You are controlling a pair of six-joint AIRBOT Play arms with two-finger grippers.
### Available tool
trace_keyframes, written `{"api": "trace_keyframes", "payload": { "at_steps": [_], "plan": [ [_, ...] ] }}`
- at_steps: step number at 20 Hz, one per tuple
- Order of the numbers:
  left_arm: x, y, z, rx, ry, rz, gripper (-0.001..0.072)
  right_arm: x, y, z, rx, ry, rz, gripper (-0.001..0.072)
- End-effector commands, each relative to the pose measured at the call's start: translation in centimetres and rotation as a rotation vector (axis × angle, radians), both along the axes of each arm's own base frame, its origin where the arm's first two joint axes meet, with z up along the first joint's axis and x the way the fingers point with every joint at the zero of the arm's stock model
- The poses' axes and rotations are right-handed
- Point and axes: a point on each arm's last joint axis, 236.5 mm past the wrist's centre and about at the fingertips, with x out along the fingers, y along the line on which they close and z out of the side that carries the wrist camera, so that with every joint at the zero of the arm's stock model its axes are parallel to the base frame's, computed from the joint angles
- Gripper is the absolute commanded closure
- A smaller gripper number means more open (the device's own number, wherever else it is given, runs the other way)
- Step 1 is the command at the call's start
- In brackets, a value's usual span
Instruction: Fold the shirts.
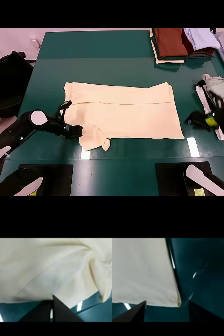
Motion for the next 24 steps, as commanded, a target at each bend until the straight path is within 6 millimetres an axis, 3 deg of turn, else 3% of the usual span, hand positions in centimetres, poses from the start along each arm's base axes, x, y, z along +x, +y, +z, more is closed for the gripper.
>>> {"api": "trace_keyframes", "payload": {
  "at_steps": [1, 3, 5, 8, 10, 11, 14, 19, 21, 24],
  "plan": [
    [1.2, -0.1, 0.7, 0.0, -0.044, 0.005, 0.068, -5.0, 0.4, -3.9, 0.084, 0.161, -0.094, 0.0118],
    [1.2, -0.1, 0.7, 0.0, -0.045, 0.005, 0.0679, -5.0, 2.1, -4.8, 0.155, 0.175, -0.099, 0.0143],
    [1.2, -0.1, 0.7, 0.0, -0.045, 0.006, 0.0679, -3.2, 3.5, -5.2, 0.194, 0.131, -0.113, 0.0167],
    [1.1, 0.0, 0.6, 0.005, -0.041, 0.001, 0.0679, -0.4, 4.9, -5.2, 0.182, 0.038, -0.09, 0.0287],
    [0.3, 0.6, 0.5, 0.037, -0.017, -0.032, 0.0681, 0.2, 5.6, -4.7, 0.153, 0.0, -0.037, 0.0533],
    [0.1, 1.0, 1.0, 0.058, -0.021, -0.044, 0.0681, 0.4, 6.0, -4.0, 0.147, -0.02, 0.007, 0.0693],
    [-1.2, 2.1, 3.9, 0.069, -0.068, -0.036, 0.0681, 0.2, 4.8, -1.0, 0.051, -0.04, 0.135, 0.0694],
    [-7.5, 3.5, 6.9, 0.079, 0.002, -0.12, 0.068, -2.0, 2.4, 4.1, -0.15, -0.039, 0.265, 0.0694],
    [-7.3, 3.7, 8.2, 0.084, -0.029, -0.127, 0.0681, -2.3, 1.5, 5.1, -0.211, -0.071, 0.256, 0.0694],
    [-3.3, 5.0, 10.3, 0.152, -0.18, -0.084, 0.068, -1.4, 1.2, 5.3, -0.229, -0.107, 0.234, 0.0695]
  ]
}}
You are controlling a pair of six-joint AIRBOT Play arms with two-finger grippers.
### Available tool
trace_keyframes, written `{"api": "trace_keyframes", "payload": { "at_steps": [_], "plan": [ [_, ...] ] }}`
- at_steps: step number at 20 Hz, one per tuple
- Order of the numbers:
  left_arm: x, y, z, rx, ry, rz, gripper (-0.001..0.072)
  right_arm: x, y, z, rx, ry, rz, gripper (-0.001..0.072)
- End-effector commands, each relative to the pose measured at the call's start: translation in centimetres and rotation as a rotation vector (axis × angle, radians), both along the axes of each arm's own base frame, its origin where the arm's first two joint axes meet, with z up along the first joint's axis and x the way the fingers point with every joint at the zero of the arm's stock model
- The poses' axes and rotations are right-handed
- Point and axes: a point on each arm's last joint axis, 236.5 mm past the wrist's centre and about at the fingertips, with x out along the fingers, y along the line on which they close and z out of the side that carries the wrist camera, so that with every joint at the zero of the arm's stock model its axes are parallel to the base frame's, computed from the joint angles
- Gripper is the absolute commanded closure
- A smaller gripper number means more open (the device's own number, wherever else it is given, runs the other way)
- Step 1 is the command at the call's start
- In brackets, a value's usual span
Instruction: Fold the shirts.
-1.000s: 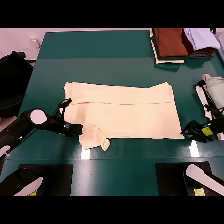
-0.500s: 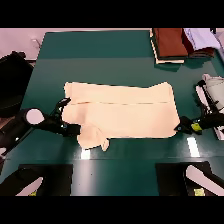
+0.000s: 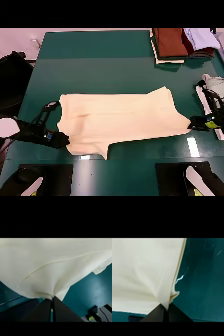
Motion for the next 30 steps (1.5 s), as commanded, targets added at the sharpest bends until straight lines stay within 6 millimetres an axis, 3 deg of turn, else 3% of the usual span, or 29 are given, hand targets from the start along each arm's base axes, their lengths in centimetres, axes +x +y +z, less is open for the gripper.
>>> {"api": "trace_keyframes", "payload": {
  "at_steps": [1, 3, 6, 9, 13, 16, 17, 18, 19, 22, 23, 25, 28, 30],
  "plan": [
    [2.9, 2.4, 1.8, 0.108, -0.116, 0.028, 0.068, 1.0, -1.2, 0.8, -0.055, -0.038, -0.009, 0.0695],
    [6.3, 4.0, 2.1, 0.188, -0.166, 0.061, 0.068, 3.6, -1.6, 1.4, -0.037, -0.057, -0.014, 0.0695],
    [12.5, 4.5, 1.7, 0.178, -0.228, 0.139, 0.068, 8.5, -1.5, 1.5, -0.022, -0.089, 0.02, 0.0695],
    [17.6, 4.3, -0.6, 0.176, -0.231, 0.141, 0.068, 12.9, -0.2, 0.0, -0.011, -0.066, 0.083, 0.0695],
    [21.1, 3.4, -4.7, 0.179, -0.18, 0.13, 0.0678, 18.0, 2.3, -1.8, 0.076, -0.056, 0.091, 0.0693],
    [22.9, 3.2, -5.1, 0.173, -0.201, 0.158, 0.0674, 21.5, 3.8, -1.4, 0.202, -0.1, 0.058, 0.0682],
    [23.4, 3.2, -4.6, 0.169, -0.218, 0.17, 0.0403, 22.6, 4.2, -1.0, 0.244, -0.125, 0.058, 0.0525],
    [23.8, 3.2, -4.1, 0.16, -0.223, 0.2, 0.009, 23.3, 4.2, -0.5, 0.279, -0.14, 0.053, 0.0302],
    [24.1, 3.1, -3.3, 0.157, -0.228, 0.206, 0.0044, 23.4, 4.0, -0.1, 0.303, -0.149, 0.07, 0.0204],
    [24.1, 2.5, -1.1, 0.142, -0.22, 0.188, 0.005, 21.6, 1.9, -0.2, 0.326, -0.12, 0.112, 0.0178],
    [24.0, 1.9, -0.7, 0.115, -0.215, 0.189, 0.0163, 20.8, 0.7, -0.7, 0.341, -0.099, 0.081, 0.0177],
    [23.7, 0.0, -0.2, 0.031, -0.192, 0.193, 0.0656, 18.8, -1.6, -2.8, 0.366, -0.049, 0.003, 0.0175],
    [24.2, -2.6, 1.0, -0.078, -0.213, 0.196, 0.0679, 16.1, -4.1, -6.1, 0.394, -0.01, -0.085, 0.0127],
    [24.4, -4.8, 1.5, -0.096, -0.259, 0.167, 0.0679, 15.1, -3.8, -7.8, 0.423, 0.016, -0.087, 0.0131]
  ]
}}
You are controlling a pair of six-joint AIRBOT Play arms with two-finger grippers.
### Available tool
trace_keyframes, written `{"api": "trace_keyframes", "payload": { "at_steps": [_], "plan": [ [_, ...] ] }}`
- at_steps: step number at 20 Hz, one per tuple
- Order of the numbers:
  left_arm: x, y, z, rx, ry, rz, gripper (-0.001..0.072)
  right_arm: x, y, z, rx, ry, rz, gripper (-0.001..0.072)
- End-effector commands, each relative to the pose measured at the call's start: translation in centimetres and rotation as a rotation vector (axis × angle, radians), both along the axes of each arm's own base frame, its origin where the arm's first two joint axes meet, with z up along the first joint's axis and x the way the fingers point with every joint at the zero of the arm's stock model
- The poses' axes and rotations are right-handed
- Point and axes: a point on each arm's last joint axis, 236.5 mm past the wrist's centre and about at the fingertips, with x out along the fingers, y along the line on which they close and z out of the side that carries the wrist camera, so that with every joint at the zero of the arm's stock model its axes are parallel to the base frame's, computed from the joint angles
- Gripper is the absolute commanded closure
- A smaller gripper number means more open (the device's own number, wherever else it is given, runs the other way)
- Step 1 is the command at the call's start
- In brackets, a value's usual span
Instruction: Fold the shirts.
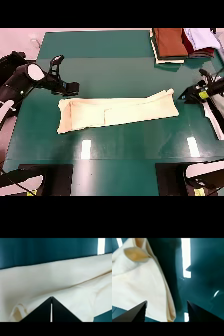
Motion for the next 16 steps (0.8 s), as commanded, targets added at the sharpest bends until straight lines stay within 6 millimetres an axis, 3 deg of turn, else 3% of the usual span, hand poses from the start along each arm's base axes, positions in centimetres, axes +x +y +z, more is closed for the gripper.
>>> {"api": "trace_keyframes", "payload": {
  "at_steps": [1, 3, 5, 7, 8, 9, 10, 14, 16],
  "plan": [
    [0.4, -4.5, 1.3, -0.076, -0.07, -0.044, 0.0679, -1.8, 0.5, -2.5, 0.096, 0.03, -0.013, 0.0135],
    [-0.2, -7.6, 0.6, -0.091, -0.069, -0.079, 0.0679, -0.7, 3.2, -2.8, 0.195, 0.022, -0.009, 0.0136],
    [-1.4, -10.4, -1.5, -0.095, -0.02, -0.108, 0.068, 0.3, 6.1, -3.2, 0.255, 0.014, 0.024, 0.0148],
    [-1.4, -13.3, -3.2, -0.137, -0.003, -0.1, 0.068, 1.3, 9.0, -3.0, 0.286, -0.021, 0.073, 0.0297],
    [-1.2, -14.7, -4.0, -0.159, 0.004, -0.098, 0.068, 1.6, 10.0, -2.5, 0.291, -0.044, 0.099, 0.0443],
    [-1.1, -15.7, -4.9, -0.169, 0.019, -0.1, 0.068, 1.8, 10.5, -1.8, 0.283, -0.073, 0.135, 0.0638],
    [-1.2, -16.6, -5.7, -0.174, 0.044, -0.107, 0.068, 2.1, 10.9, -0.4, 0.273, -0.111, 0.175, 0.0694],
    [-0.5, -19.1, -8.5, -0.178, 0.098, -0.124, 0.068, 4.0, 10.9, 8.1, 0.214, -0.268, 0.205, 0.0694],
    [0.1, -19.7, -9.3, -0.193, 0.11, -0.112, 0.068, 4.4, 12.3, 13.0, 0.178, -0.355, 0.232, 0.0695]
  ]
}}
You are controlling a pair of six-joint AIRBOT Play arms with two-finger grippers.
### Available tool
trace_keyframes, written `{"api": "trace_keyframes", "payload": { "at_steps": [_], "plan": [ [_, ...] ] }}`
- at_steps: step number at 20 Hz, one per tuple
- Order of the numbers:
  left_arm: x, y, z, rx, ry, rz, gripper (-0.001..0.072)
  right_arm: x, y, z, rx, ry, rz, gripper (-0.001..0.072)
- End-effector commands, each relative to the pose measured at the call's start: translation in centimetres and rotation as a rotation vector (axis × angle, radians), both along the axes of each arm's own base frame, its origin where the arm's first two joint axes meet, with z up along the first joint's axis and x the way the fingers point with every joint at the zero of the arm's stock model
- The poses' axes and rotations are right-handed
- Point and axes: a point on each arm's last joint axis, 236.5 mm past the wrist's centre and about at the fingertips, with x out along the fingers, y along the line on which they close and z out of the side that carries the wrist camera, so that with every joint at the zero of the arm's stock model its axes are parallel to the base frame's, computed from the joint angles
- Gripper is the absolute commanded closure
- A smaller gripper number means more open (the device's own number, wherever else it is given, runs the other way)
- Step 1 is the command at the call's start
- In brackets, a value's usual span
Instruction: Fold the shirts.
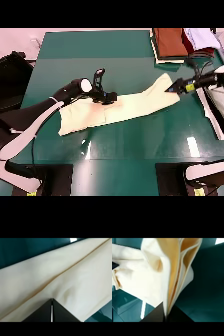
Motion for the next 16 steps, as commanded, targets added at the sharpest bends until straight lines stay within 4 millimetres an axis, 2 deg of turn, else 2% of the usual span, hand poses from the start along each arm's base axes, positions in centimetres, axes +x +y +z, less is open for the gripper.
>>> {"api": "trace_keyframes", "payload": {
  "at_steps": [1, 3, 6, 9, 12, 14, 16],
  "plan": [
    [0.7, -1.8, -1.5, -0.028, 0.032, 0.012, 0.068, 0.4, 2.7, 8.0, -0.029, -0.15, 0.026, 0.0694],
    [1.0, -2.2, -1.9, -0.033, 0.033, 0.006, 0.068, 0.2, 5.7, 12.0, -0.045, -0.248, 0.07, 0.0694],
    [1.1, -2.2, -2.7, -0.026, 0.045, 0.009, 0.068, -0.7, 10.5, 15.9, -0.036, -0.325, 0.147, 0.0695],
    [0.9, -2.1, -3.2, -0.019, 0.054, 0.005, 0.068, -1.5, 15.3, 18.7, -0.013, -0.394, 0.216, 0.0694],
    [1.2, -2.1, -2.8, -0.022, 0.047, 0.007, 0.068, -2.6, 19.3, 20.3, 0.018, -0.434, 0.266, 0.0694],
    [2.3, -1.3, -1.1, -0.023, 0.028, 0.005, 0.068, -3.3, 21.7, 20.6, 0.036, -0.438, 0.309, 0.0694],
    [4.5, 1.3, 2.8, -0.006, -0.053, 0.018, 0.068, -4.2, 24.3, 20.4, 0.053, -0.431, 0.36, 0.0694]
  ]
}}
